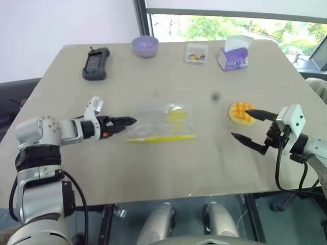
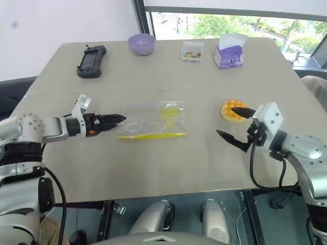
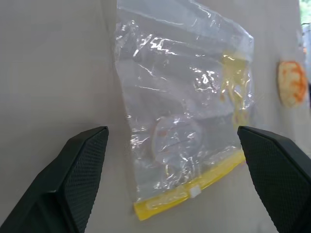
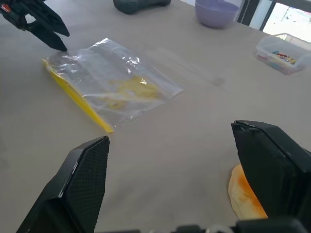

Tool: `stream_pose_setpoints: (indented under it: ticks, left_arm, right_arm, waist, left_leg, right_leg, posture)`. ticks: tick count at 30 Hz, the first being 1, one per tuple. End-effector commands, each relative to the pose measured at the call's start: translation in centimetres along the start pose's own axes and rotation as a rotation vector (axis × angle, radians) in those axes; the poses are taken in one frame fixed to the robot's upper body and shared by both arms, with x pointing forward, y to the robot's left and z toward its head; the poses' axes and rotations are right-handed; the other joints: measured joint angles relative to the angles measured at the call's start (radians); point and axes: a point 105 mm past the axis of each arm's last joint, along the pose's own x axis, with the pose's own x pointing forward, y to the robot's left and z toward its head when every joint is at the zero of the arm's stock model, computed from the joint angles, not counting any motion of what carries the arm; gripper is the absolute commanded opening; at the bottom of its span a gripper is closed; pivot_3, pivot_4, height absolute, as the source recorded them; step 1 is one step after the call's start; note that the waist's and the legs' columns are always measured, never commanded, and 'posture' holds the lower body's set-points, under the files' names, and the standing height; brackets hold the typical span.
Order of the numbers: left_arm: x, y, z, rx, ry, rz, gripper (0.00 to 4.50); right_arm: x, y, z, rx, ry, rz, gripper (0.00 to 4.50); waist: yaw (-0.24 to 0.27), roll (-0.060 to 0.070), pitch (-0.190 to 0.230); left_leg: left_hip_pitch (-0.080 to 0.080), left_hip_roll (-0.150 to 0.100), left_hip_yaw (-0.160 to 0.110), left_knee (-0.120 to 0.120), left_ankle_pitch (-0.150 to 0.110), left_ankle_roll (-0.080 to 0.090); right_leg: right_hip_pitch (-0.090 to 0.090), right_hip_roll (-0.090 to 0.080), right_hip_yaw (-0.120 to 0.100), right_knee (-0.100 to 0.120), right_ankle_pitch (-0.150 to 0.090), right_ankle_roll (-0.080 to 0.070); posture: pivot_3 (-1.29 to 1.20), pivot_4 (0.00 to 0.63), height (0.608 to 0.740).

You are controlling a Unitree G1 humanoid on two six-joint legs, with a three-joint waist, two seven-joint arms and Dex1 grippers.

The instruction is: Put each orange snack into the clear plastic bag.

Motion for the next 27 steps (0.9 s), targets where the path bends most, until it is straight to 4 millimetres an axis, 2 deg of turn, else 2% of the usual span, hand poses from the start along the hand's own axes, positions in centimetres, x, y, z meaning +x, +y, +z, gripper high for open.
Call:
stream_pose_setpoints:
  ticks: [1, 7, 15, 20, 24, 27]
  left_arm:
    - [2.4, -0.7, -2.3, -0.121, 0.123, -0.080, 4.50]
    - [4.1, -2.7, -2.3, -0.188, 0.131, -0.232, 4.50]
    - [4.6, -5.3, -2.1, -0.295, 0.079, -0.484, 4.50]
    - [5.5, -6.3, -2.9, -0.294, 0.116, -0.510, 4.50]
    - [7.1, -6.4, -3.7, -0.270, 0.146, -0.428, 4.50]
    - [7.9, -7.0, -3.4, -0.270, 0.128, -0.414, 4.50]
  right_arm:
    - [-0.7, -0.3, 1.6, -0.062, -0.037, -0.028, 4.39]
    - [-0.6, 0.2, 1.8, -0.064, -0.041, -0.031, 4.39]
    - [-0.5, 0.6, 1.9, -0.069, -0.039, -0.046, 4.39]
    - [-0.5, 0.6, 1.7, -0.068, -0.028, -0.050, 4.39]
    - [-0.4, 0.8, 1.7, -0.067, -0.025, -0.052, 4.39]
    - [-0.1, 0.9, 1.7, -0.068, -0.023, -0.054, 4.39]
  waist:
    - [0.009, 0.001, -0.001]
    - [0.011, 0.001, -0.001]
    - [0.005, 0.000, 0.000]
    - [0.004, -0.001, 0.000]
    - [0.010, -0.001, 0.000]
    - [0.008, -0.001, 0.000]
  left_leg:
    - [0.000, 0.000, 0.000, 0.000, 0.000, 0.000]
    - [0.000, 0.000, -0.002, 0.001, 0.000, 0.000]
    - [-0.002, 0.000, -0.002, 0.002, 0.000, 0.000]
    - [-0.002, 0.000, -0.002, 0.002, 0.000, 0.000]
    - [-0.002, 0.000, -0.002, 0.002, 0.000, 0.000]
    - [-0.001, 0.000, -0.002, 0.002, 0.000, 0.000]
  right_leg:
    - [0.000, 0.000, 0.000, 0.000, 0.000, 0.000]
    - [0.001, 0.000, -0.002, 0.000, 0.000, 0.000]
    - [0.000, 0.000, -0.002, 0.001, 0.000, 0.000]
    - [0.000, 0.000, -0.001, 0.001, 0.000, 0.000]
    - [0.000, 0.000, -0.001, 0.001, 0.000, 0.000]
    - [0.000, 0.000, -0.001, 0.001, 0.000, 0.000]
  posture:
    - [0.00, 0.150, 0.740]
    - [0.00, 0.150, 0.740]
    - [0.00, 0.150, 0.740]
    - [0.00, 0.150, 0.740]
    - [0.00, 0.150, 0.740]
    - [0.00, 0.150, 0.740]
